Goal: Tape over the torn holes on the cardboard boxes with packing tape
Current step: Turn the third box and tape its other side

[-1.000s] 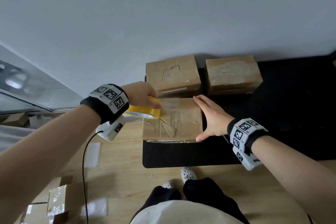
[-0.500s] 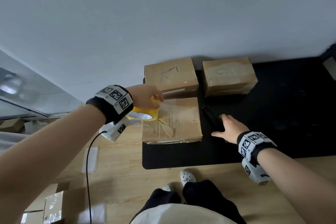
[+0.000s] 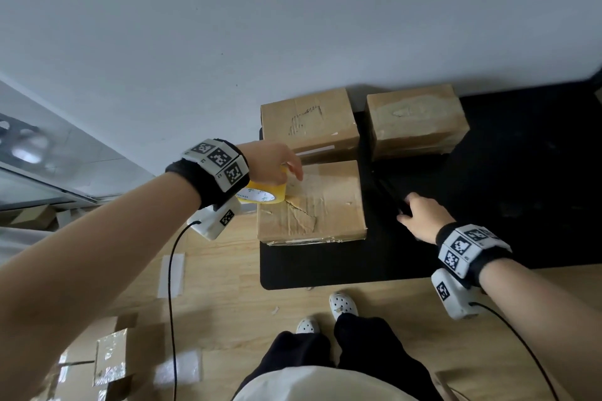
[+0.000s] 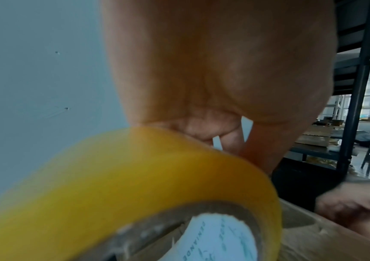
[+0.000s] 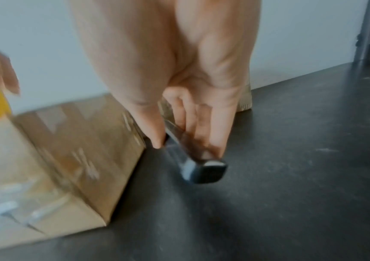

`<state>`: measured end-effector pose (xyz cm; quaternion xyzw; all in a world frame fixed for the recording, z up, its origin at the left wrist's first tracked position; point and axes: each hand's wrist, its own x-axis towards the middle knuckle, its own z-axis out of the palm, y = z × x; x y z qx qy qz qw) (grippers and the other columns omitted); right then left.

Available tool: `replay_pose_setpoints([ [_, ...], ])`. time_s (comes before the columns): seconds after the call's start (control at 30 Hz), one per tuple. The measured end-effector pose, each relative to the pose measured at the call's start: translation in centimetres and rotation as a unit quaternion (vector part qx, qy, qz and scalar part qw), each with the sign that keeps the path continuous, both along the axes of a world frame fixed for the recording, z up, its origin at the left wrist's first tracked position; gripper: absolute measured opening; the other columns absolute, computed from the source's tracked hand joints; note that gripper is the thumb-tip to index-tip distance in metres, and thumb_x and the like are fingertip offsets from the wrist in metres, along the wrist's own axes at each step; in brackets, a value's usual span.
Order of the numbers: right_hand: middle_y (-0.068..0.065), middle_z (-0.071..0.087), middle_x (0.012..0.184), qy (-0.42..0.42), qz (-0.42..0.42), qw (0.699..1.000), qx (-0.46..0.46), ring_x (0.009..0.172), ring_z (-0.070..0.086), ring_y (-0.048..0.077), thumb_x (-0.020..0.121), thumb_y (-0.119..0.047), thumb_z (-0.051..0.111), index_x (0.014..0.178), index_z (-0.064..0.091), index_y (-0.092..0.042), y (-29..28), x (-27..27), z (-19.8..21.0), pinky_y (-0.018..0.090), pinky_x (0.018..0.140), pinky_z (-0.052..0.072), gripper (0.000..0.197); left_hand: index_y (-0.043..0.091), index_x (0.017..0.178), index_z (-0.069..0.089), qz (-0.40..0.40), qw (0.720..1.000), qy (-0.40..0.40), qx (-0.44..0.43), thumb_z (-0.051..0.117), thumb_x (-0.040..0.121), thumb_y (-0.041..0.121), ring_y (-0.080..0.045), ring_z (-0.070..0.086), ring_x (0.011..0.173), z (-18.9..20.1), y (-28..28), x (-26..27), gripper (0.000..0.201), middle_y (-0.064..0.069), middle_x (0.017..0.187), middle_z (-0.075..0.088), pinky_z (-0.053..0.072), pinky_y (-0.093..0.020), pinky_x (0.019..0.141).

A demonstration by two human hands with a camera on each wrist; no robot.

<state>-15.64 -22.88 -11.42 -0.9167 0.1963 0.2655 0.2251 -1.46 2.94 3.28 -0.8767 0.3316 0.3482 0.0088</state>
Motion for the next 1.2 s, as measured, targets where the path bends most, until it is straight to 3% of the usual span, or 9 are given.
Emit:
replay_pose_setpoints([
  [0.1, 0.009, 0.062, 0.116, -0.068, -0.033, 0.991, 0.111, 0.1, 0.062, 0.026, 0.093, -0.027, 0.06, 0.127, 0.05, -0.008, -0.9, -0.6, 2.5, 0.034, 0.085, 0.048, 0.041, 0.028, 0.112, 0.065, -0.008, 1.0, 0.007, 0.0, 0.044, 0.084, 0.004, -0.014, 0.048, 0.119, 0.0, -0.4, -0.1, 0.042, 0.005, 0.126, 0.056, 0.033, -0.023, 0.092],
  [0.2, 0.008, 0.069, 0.103, -0.091, -0.096, 0.951, 0.279, 0.094, 0.068, 0.023, 0.094, -0.019, 0.058, 0.122, 0.056, -0.011, -1.0, -1.1, 5.5, 0.045, 0.085, 0.056, 0.03, 0.026, 0.114, 0.066, -0.005, 1.0, -0.001, 0.0, 0.045, 0.083, 0.004, -0.016, 0.048, 0.121, -0.2, -0.6, -0.2, 0.043, 0.002, 0.13, 0.055, 0.035, -0.026, 0.097],
  [0.3, 0.014, 0.07, 0.103, -0.054, -0.134, 0.899, 0.412, 0.095, 0.07, 0.025, 0.095, -0.015, 0.055, 0.118, 0.06, -0.008, 0.1, -1.4, 7.9, 0.047, 0.08, 0.058, 0.024, 0.025, 0.114, 0.065, 0.003, 1.0, -0.006, -0.005, 0.047, 0.082, 0.005, -0.017, 0.046, 0.124, -0.5, -0.5, -0.1, 0.042, 0.0, 0.133, 0.053, 0.034, -0.028, 0.101],
  [0.43, 0.021, 0.067, 0.103, 0.045, -0.134, 0.845, 0.516, 0.097, 0.067, 0.036, 0.094, -0.019, 0.053, 0.115, 0.058, 0.004, 2.5, -1.7, 9.0, 0.047, 0.077, 0.058, 0.031, 0.023, 0.116, 0.066, 0.01, 1.0, -0.009, -0.026, 0.05, 0.086, 0.01, -0.015, 0.05, 0.12, -0.7, -0.2, 0.0, 0.036, 0.0, 0.13, 0.056, 0.032, -0.022, 0.095],
  [0.7, 0.021, 0.066, 0.095, 0.113, -0.145, 0.825, 0.534, 0.089, 0.067, 0.037, 0.098, -0.019, 0.047, 0.123, 0.05, 0.008, 4.8, -2.2, 8.8, 0.043, 0.068, 0.059, 0.037, 0.025, 0.11, 0.068, 0.02, 0.998, -0.025, -0.059, 0.05, 0.087, 0.011, -0.015, 0.054, 0.112, -1.0, 0.2, -0.1, 0.033, 0.0, 0.122, 0.061, 0.035, -0.022, 0.09],
  [0.83, 0.019, 0.065, 0.092, 0.118, -0.141, 0.833, 0.523, 0.085, 0.067, 0.037, 0.098, -0.019, 0.047, 0.12, 0.052, 0.007, 5.2, -2.2, 8.8, 0.043, 0.068, 0.059, 0.034, 0.028, 0.114, 0.066, 0.008, 0.999, -0.031, -0.044, 0.05, 0.089, 0.014, -0.017, 0.051, 0.117, -0.7, 0.3, -0.2, 0.033, -0.001, 0.124, 0.058, 0.037, -0.029, 0.099],
  [0.97, 0.018, 0.064, 0.088, 0.114, -0.144, 0.837, 0.515, 0.077, 0.066, 0.034, 0.099, -0.02, 0.046, 0.12, 0.053, 0.008, 5.5, -1.9, 9.0, 0.042, 0.066, 0.059, 0.035, 0.028, 0.117, 0.065, -0.007, 0.998, -0.037, -0.048, 0.049, 0.091, 0.014, -0.015, 0.051, 0.116, -0.6, 0.2, -0.4, 0.033, 0.002, 0.123, 0.06, 0.036, -0.024, 0.095],
  [1.1, 0.018, 0.064, 0.085, 0.108, -0.144, 0.845, 0.504, 0.07, 0.065, 0.032, 0.1, -0.021, 0.047, 0.115, 0.055, 0.006, 5.9, -1.4, 9.4, 0.04, 0.063, 0.059, 0.032, 0.03, 0.119, 0.063, -0.02, 0.996, -0.063, -0.054, 0.049, 0.092, 0.016, -0.009, 0.047, 0.092, -0.5, 0.1, -0.9, 0.033, 0.008, 0.094, 0.052, 0.034, -0.021, 0.081],
  [1.2, 0.018, 0.064, 0.084, 0.1, -0.141, 0.851, 0.496, 0.068, 0.065, 0.03, 0.1, -0.022, 0.047, 0.119, 0.053, 0.009, 6.3, -1.2, 9.5, 0.039, 0.061, 0.058, 0.037, 0.029, 0.12, 0.062, -0.028, 0.996, -0.068, -0.059, 0.051, 0.092, 0.016, -0.011, 0.045, 0.091, -0.5, 0.0, -1.1, 0.032, 0.01, 0.089, 0.039, 0.034, -0.023, 0.083],
])
